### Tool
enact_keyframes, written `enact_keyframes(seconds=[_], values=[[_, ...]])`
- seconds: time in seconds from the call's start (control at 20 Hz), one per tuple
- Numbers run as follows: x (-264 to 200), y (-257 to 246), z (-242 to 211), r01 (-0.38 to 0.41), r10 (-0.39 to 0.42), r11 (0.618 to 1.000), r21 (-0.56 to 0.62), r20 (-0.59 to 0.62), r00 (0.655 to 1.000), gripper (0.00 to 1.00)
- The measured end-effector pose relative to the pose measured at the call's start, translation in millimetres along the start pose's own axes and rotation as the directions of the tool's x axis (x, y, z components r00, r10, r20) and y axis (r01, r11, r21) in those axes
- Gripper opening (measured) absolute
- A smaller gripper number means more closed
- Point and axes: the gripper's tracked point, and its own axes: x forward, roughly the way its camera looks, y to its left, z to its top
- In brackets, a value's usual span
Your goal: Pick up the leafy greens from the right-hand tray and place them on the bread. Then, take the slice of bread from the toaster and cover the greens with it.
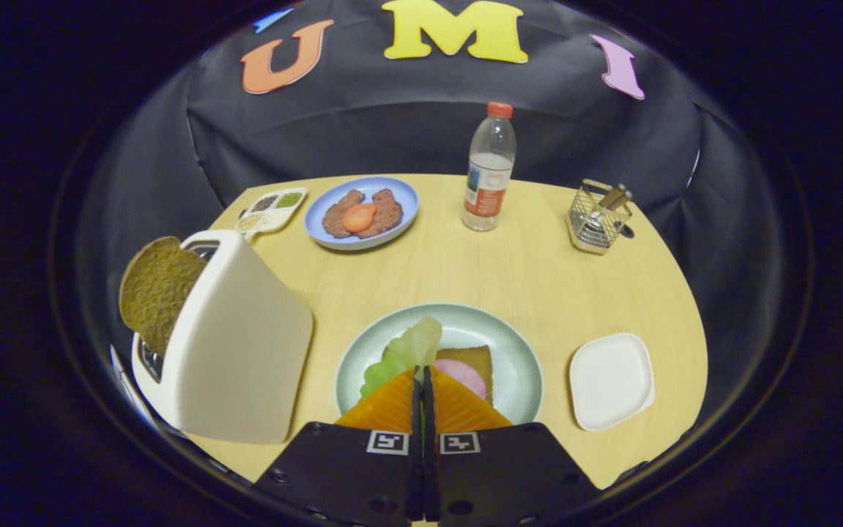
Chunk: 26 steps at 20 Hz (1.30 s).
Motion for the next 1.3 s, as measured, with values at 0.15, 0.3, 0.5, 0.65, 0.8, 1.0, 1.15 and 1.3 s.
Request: enact_keyframes(seconds=[0.15,0.3,0.5,0.65,0.8,1.0,1.15,1.3], values=[[14,-15,1,0.036,-0.036,0.999,0.017,-0.015,0.999,0.01],[22,-21,1,0.071,-0.071,0.997,0.006,-0.020,0.997,0.01],[22,-24,3,0.096,-0.096,0.995,-0.010,-0.005,0.995,0.21],[6,-24,7,0.118,-0.118,0.993,-0.005,0.031,0.993,0.47],[-22,-14,9,0.121,-0.119,0.993,-0.016,0.081,0.990,0.65],[-66,15,18,0.109,-0.103,0.994,-0.027,0.179,0.978,0.79],[-93,51,22,0.053,-0.039,0.997,-0.057,0.221,0.975,0.88],[-113,86,27,-0.008,0.028,0.996,-0.085,0.235,0.972,0.97]])
